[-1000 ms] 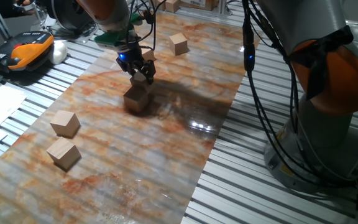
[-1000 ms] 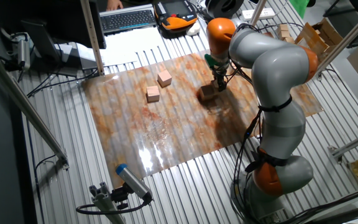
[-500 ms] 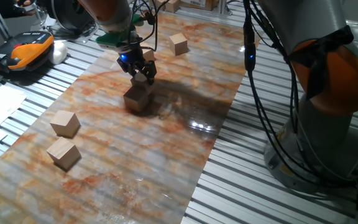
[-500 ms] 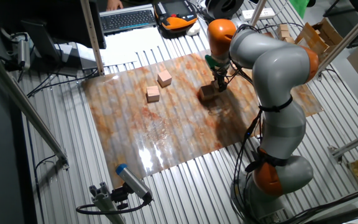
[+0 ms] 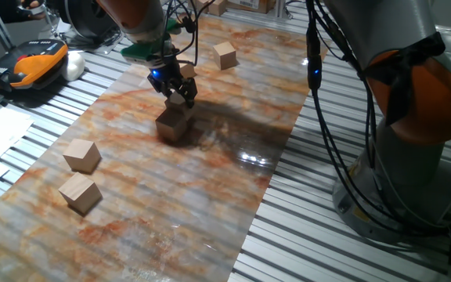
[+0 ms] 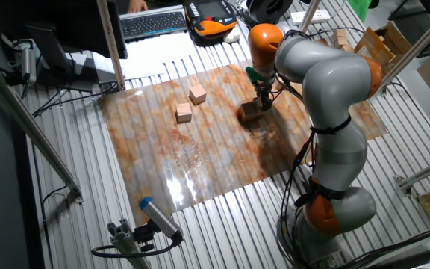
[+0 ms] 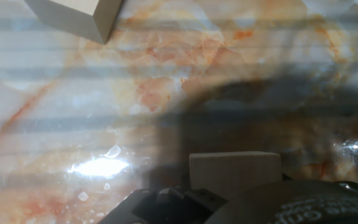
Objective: Stack the blocks into a pyramid shape
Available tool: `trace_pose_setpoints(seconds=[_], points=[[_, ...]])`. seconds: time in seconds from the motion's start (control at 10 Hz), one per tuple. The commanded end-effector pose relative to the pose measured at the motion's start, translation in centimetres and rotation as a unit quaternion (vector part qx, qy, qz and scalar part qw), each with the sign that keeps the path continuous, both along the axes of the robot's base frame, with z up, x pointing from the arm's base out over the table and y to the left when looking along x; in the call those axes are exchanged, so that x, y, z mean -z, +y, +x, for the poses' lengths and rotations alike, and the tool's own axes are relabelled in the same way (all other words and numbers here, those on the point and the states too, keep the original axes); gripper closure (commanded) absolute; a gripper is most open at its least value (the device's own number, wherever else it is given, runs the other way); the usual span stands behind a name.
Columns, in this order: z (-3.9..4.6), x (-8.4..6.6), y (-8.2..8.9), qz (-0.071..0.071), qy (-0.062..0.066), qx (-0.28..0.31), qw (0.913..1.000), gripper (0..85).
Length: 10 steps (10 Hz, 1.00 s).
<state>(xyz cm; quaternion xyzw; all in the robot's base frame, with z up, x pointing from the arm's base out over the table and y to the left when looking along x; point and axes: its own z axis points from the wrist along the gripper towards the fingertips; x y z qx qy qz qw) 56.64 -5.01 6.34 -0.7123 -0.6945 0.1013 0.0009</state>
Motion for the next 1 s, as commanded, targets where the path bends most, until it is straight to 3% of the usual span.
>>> trace_pose_setpoints(seconds=[0.0,0.9], points=[[0.00,0.04,-0.01,0.000,0.000,0.000,1.0000,85.0],[0.05,0.36,0.01,0.007,-0.006,0.010,0.9999,85.0]])
